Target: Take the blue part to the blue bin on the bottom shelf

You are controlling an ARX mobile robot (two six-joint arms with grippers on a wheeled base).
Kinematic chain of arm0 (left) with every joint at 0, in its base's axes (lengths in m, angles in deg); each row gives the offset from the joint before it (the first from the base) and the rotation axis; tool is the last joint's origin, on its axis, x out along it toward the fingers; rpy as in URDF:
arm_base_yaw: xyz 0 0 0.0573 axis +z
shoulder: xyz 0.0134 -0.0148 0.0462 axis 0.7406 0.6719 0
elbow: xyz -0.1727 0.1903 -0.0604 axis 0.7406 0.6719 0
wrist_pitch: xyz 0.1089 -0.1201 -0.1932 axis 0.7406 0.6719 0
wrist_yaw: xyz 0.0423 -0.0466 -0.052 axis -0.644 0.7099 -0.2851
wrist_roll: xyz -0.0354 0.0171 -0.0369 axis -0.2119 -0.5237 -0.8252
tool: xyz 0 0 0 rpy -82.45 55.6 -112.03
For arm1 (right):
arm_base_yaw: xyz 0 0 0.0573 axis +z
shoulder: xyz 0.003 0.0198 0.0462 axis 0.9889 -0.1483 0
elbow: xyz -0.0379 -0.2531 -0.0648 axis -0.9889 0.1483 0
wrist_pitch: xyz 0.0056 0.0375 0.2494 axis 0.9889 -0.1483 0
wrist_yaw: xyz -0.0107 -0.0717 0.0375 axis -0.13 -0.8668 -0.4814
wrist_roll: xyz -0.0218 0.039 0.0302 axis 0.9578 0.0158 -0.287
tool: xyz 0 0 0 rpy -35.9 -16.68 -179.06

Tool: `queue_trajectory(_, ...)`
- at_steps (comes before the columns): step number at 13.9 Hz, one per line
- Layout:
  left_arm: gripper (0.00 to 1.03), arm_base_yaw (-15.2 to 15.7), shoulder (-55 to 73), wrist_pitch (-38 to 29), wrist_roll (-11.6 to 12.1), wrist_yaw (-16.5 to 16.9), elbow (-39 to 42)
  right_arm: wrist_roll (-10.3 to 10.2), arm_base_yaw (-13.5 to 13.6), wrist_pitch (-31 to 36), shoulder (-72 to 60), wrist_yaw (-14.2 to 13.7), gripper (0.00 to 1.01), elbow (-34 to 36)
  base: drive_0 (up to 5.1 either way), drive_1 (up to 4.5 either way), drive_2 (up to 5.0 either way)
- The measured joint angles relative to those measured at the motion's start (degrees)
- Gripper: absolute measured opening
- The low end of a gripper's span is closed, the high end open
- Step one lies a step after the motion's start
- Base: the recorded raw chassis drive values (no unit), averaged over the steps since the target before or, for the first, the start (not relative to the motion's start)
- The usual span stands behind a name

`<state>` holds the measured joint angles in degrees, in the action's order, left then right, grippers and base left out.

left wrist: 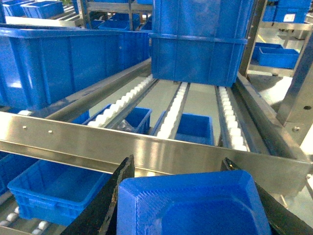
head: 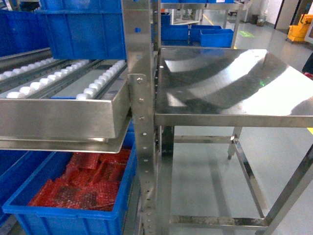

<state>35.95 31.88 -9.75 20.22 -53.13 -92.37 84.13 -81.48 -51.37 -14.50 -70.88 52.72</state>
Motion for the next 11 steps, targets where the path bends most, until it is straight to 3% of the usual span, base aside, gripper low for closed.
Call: queue_trajectory(11,0.43,0.0,0.1,0.1,0.0,0.0,0.0,0.0,0.0,0.0,0.0,0.0,0.98,0.0,-5.0,2.42,2.4)
